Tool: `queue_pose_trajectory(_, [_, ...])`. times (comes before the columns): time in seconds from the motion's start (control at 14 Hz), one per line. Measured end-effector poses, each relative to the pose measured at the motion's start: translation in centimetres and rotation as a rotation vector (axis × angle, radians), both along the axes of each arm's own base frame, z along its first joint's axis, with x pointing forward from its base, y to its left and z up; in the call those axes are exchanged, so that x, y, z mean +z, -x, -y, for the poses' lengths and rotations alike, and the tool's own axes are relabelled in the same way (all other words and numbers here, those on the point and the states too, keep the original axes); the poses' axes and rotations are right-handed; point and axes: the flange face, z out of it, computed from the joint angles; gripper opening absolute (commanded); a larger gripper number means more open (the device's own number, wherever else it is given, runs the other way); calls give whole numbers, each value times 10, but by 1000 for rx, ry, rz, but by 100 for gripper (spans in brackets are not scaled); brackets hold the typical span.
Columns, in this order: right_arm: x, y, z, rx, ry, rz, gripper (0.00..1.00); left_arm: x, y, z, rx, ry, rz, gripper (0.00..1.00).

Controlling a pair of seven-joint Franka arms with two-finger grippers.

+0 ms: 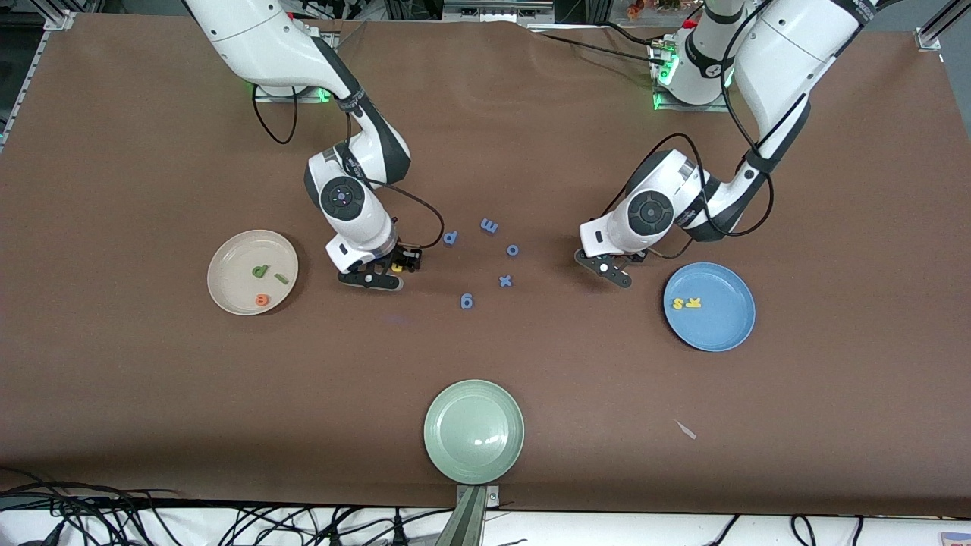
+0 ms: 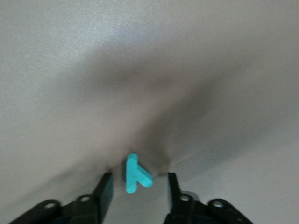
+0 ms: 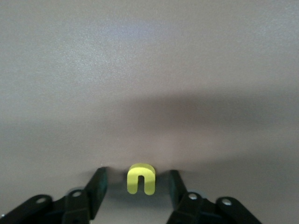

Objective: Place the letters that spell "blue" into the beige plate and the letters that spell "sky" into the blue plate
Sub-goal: 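Grasp the yellow n with the right gripper while the left gripper grasps the y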

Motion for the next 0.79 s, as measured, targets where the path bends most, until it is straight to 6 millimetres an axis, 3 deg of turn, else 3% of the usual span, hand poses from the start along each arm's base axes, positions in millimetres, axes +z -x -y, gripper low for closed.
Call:
queue_pose_trajectory(0.14, [2,-1,-1,0,-4,7,9,1,-1,-1,2,-9,9,1])
queue_pose_trajectory(0.5, [7,-5,-1,-2,-5,14,5,10,-9,-4,18,-27,10,1])
queue_pose_trajectory(0.64, [20,-19,9,5,22,-5,5,39,-28,-12,18,-83,-9,1])
queue_pose_trajectory(0.79, [44,-38,38,84,68,-40,5,78,-49,-21,-17,-126,-28,1])
